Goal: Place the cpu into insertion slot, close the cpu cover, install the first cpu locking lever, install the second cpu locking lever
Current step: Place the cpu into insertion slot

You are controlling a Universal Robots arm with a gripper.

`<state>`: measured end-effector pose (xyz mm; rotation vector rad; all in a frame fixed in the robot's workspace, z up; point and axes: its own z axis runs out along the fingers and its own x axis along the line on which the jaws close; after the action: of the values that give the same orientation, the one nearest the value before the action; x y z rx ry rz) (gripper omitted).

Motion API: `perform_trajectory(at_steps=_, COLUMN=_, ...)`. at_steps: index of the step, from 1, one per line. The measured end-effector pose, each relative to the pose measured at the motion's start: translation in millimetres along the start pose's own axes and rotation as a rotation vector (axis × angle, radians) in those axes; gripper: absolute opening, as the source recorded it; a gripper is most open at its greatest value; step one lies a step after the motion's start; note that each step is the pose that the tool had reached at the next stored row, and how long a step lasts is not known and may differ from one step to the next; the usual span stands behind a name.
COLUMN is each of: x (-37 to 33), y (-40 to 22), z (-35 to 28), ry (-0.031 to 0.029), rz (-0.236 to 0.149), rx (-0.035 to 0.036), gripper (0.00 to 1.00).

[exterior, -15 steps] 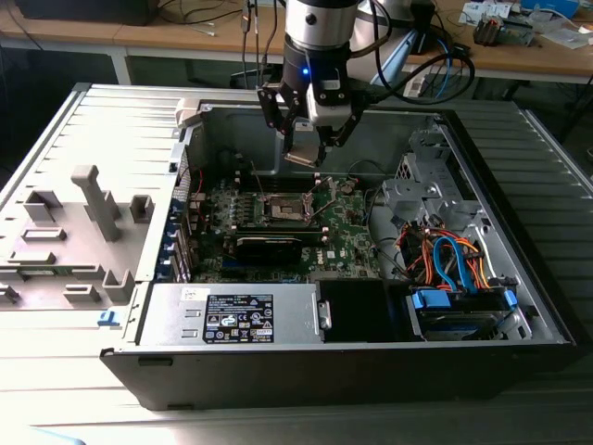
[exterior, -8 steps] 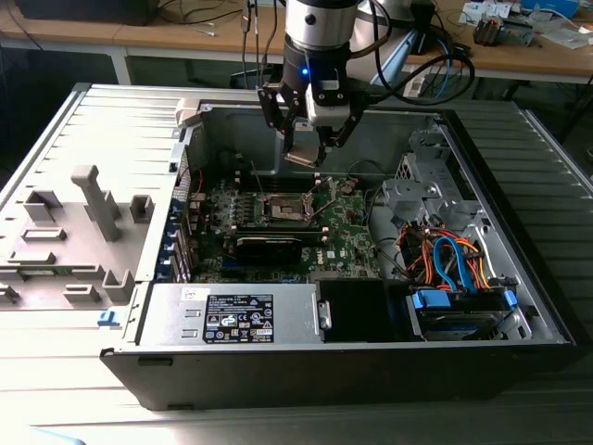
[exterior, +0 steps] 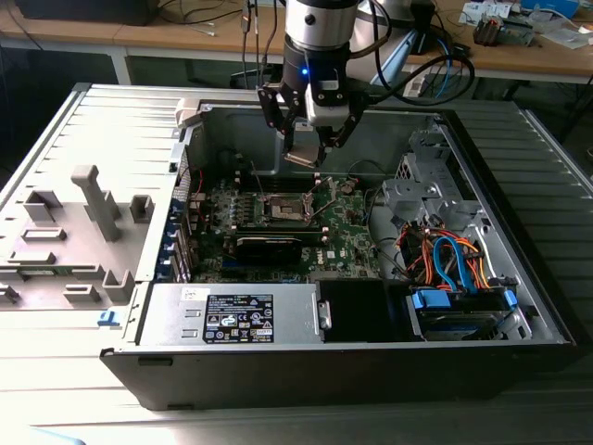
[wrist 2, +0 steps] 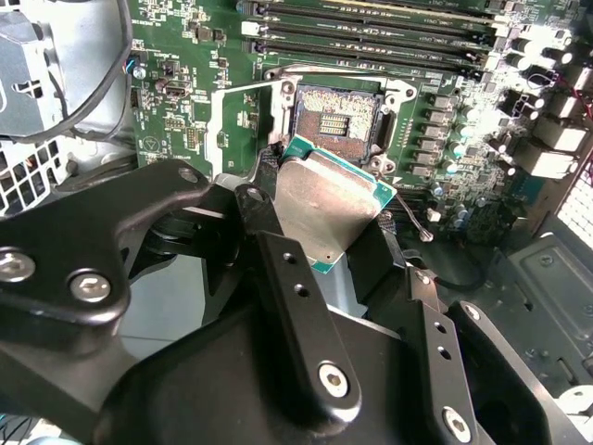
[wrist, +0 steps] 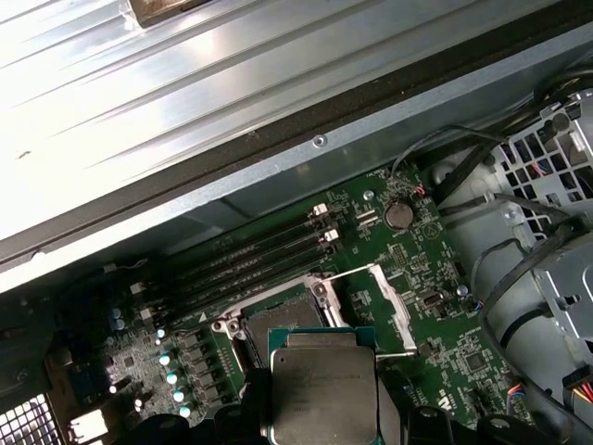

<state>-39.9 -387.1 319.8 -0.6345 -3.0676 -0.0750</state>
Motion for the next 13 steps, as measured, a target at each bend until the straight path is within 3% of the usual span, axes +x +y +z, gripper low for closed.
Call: perform_trajectory(at_steps=13, x=0.0, y=0.0, z=0.6, ry=-0.0012, rz=0.02, rx=0.0004, gripper=0.55)
